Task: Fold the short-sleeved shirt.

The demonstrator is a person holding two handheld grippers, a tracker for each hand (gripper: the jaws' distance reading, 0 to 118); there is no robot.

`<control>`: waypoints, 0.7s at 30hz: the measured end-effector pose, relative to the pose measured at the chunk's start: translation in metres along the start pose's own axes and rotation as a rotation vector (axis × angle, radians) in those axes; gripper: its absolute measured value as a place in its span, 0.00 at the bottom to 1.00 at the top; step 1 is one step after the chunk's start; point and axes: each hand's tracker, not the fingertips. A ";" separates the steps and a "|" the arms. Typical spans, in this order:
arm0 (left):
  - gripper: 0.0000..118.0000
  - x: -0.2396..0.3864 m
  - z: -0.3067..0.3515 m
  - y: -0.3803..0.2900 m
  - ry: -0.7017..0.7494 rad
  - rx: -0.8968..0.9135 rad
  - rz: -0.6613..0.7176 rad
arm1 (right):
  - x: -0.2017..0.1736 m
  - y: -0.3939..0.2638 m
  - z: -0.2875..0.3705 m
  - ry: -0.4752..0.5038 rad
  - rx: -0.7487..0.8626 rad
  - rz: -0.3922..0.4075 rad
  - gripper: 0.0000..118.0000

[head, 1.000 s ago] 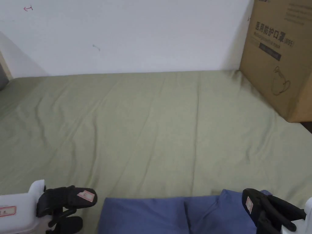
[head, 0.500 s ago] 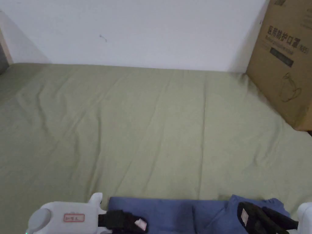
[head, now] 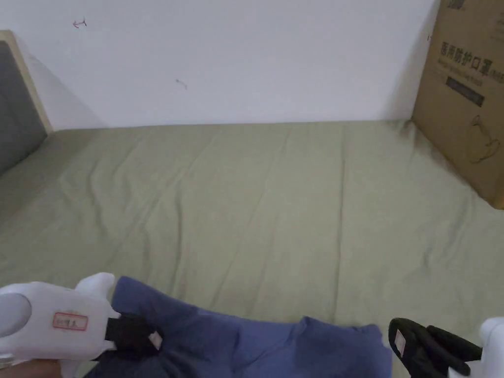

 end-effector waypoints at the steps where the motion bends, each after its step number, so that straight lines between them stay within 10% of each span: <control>1: 0.09 0.001 0.013 0.003 0.063 0.020 -0.026 | 0.002 -0.001 0.002 0.002 0.005 -0.006 0.03; 14: 0.10 0.181 -0.091 0.011 -0.065 -0.145 -0.149 | 0.046 -0.008 0.039 -0.054 0.032 -0.102 0.03; 15: 0.19 0.190 -0.106 0.008 -0.104 -0.186 -0.136 | 0.049 -0.008 0.043 -0.065 0.034 -0.105 0.03; 17: 0.91 0.201 -0.132 0.002 -0.189 -0.214 -0.047 | 0.057 -0.009 0.050 -0.086 0.036 -0.113 0.03; 21: 0.99 0.207 -0.119 -0.003 -0.290 -0.190 0.096 | 0.068 -0.012 0.060 -0.113 0.036 -0.131 0.03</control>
